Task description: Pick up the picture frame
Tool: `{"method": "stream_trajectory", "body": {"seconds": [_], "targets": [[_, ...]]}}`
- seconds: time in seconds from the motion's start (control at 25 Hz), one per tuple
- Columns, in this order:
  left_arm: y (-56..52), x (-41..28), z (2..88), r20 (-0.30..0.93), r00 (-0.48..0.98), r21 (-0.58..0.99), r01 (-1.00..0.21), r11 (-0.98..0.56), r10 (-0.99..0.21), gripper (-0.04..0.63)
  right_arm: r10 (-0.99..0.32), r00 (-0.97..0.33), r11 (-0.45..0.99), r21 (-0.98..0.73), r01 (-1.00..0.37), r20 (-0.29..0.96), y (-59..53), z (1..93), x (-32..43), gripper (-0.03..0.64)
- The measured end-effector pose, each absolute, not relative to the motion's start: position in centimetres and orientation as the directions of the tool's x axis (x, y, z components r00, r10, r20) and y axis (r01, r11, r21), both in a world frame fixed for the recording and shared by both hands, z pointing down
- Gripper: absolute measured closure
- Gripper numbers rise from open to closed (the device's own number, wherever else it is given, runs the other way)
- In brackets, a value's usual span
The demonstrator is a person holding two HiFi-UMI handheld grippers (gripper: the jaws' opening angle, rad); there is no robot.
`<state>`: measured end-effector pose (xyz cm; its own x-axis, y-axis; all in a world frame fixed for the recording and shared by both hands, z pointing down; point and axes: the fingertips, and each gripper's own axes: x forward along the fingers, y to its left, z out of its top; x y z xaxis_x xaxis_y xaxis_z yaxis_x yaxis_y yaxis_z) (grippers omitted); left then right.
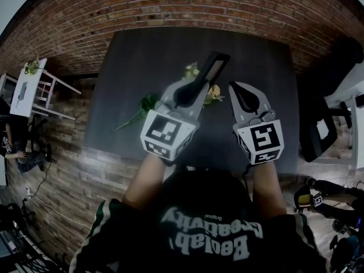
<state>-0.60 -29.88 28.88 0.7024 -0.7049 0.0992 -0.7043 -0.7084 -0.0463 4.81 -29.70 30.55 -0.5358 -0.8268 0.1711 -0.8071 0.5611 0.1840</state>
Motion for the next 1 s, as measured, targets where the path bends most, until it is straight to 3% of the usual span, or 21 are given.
{"method": "stream_trajectory", "body": {"seconds": [0.36,1.0], "targets": [[-30.21,-0.34,29.02,0.109,0.685,-0.135,-0.708,-0.694,-0.720,0.571,-0.826,-0.535,0.562,0.183,-0.806,0.180,-30.09,30.73,4.93,0.612],[-30.52,0.01,29.39,0.125,0.692,-0.146,-0.696,-0.703,-0.711,0.571,-0.826,-0.522,0.562,0.249,-0.789,0.211,-30.08,31.25,4.76,0.612]]}}
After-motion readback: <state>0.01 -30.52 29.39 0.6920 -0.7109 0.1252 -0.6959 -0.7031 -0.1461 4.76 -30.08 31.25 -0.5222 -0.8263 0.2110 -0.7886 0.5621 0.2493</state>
